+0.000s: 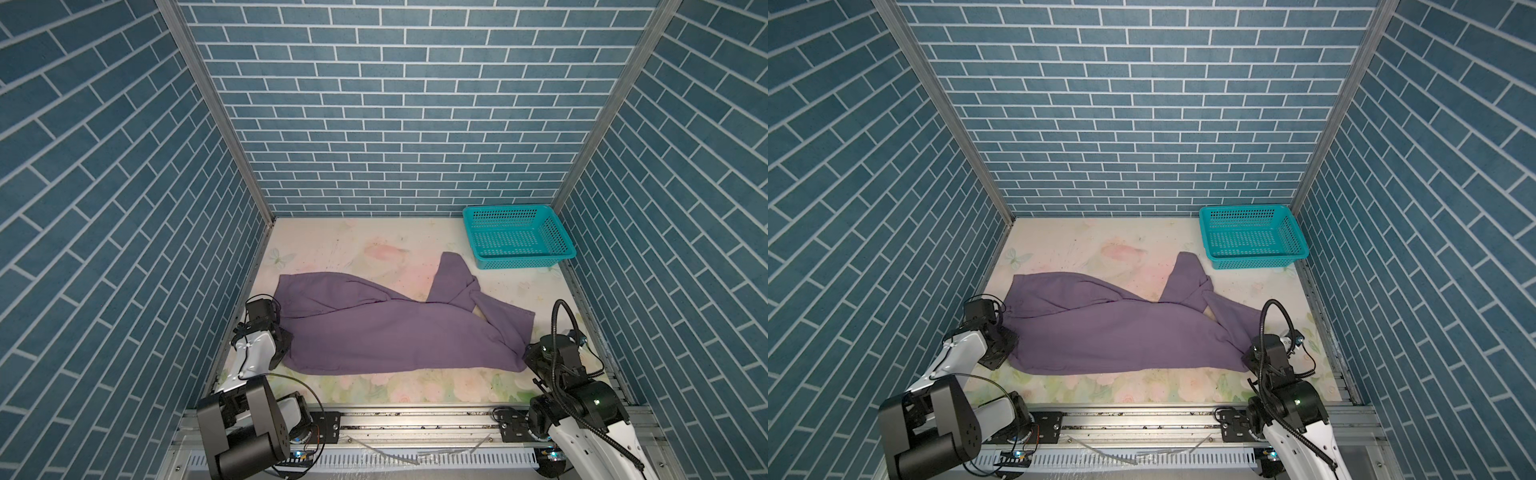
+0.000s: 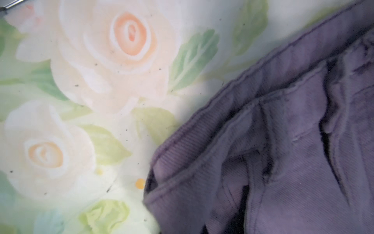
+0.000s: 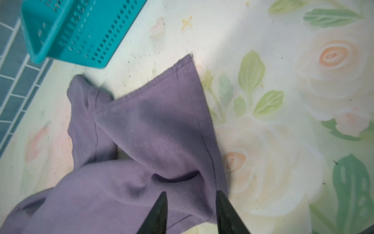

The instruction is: Fold and stack the trousers

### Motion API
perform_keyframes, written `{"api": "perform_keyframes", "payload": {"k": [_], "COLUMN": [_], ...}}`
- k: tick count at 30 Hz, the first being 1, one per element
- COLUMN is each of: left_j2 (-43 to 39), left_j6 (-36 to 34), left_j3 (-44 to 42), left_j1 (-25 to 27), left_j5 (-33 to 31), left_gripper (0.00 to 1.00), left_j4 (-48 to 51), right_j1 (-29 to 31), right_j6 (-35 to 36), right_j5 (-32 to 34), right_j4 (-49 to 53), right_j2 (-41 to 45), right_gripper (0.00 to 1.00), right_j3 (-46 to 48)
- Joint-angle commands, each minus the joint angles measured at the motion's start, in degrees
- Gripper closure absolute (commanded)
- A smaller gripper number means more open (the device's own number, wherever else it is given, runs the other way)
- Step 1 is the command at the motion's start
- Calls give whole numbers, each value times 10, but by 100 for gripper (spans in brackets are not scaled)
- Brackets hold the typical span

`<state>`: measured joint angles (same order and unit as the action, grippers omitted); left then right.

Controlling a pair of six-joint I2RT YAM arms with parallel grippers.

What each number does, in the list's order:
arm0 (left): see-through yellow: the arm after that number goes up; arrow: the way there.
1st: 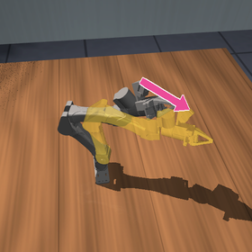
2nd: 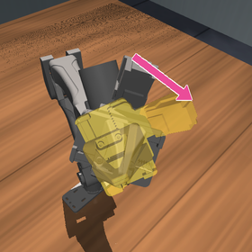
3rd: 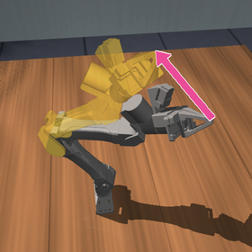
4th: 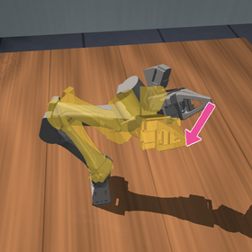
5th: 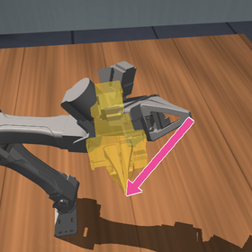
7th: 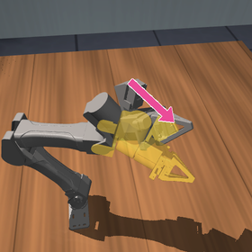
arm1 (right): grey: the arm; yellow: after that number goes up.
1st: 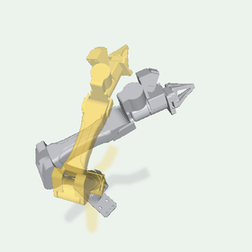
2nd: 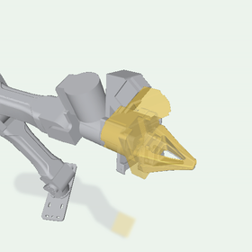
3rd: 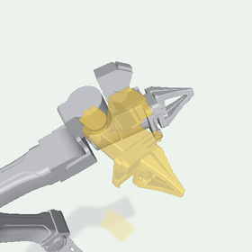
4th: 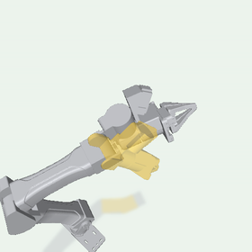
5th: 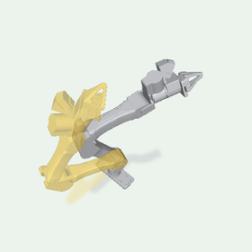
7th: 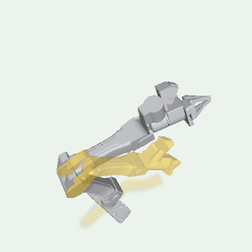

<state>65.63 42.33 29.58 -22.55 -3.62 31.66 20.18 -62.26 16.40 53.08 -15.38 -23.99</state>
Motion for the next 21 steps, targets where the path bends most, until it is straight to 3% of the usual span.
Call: {"api": "perform_keyframes", "payload": {"k": [1, 8, 14, 21], "left_j2": [-10, -29, -35, -7], "left_j6": [-11, -8, -8, -14], "left_j3": [-1, 3, 3, 13], "left_j1": [-7, -8, -8, -7], "left_j5": [-29, -32, -27, -25], "left_gripper": [100, 100, 100, 98], "left_j4": [27, 36, 35, 29], "right_j1": [-2, -2, -4, -21], "right_j6": [15, 204, 284, 333], "right_j5": [58, 27, -42, -91], "right_j4": [47, -84, -154, -186], "right_j2": [-79, -363, -536, -661], "right_gripper": [59, 57, 54, 54], "right_j3": [-51, -194, -269, -305]}}
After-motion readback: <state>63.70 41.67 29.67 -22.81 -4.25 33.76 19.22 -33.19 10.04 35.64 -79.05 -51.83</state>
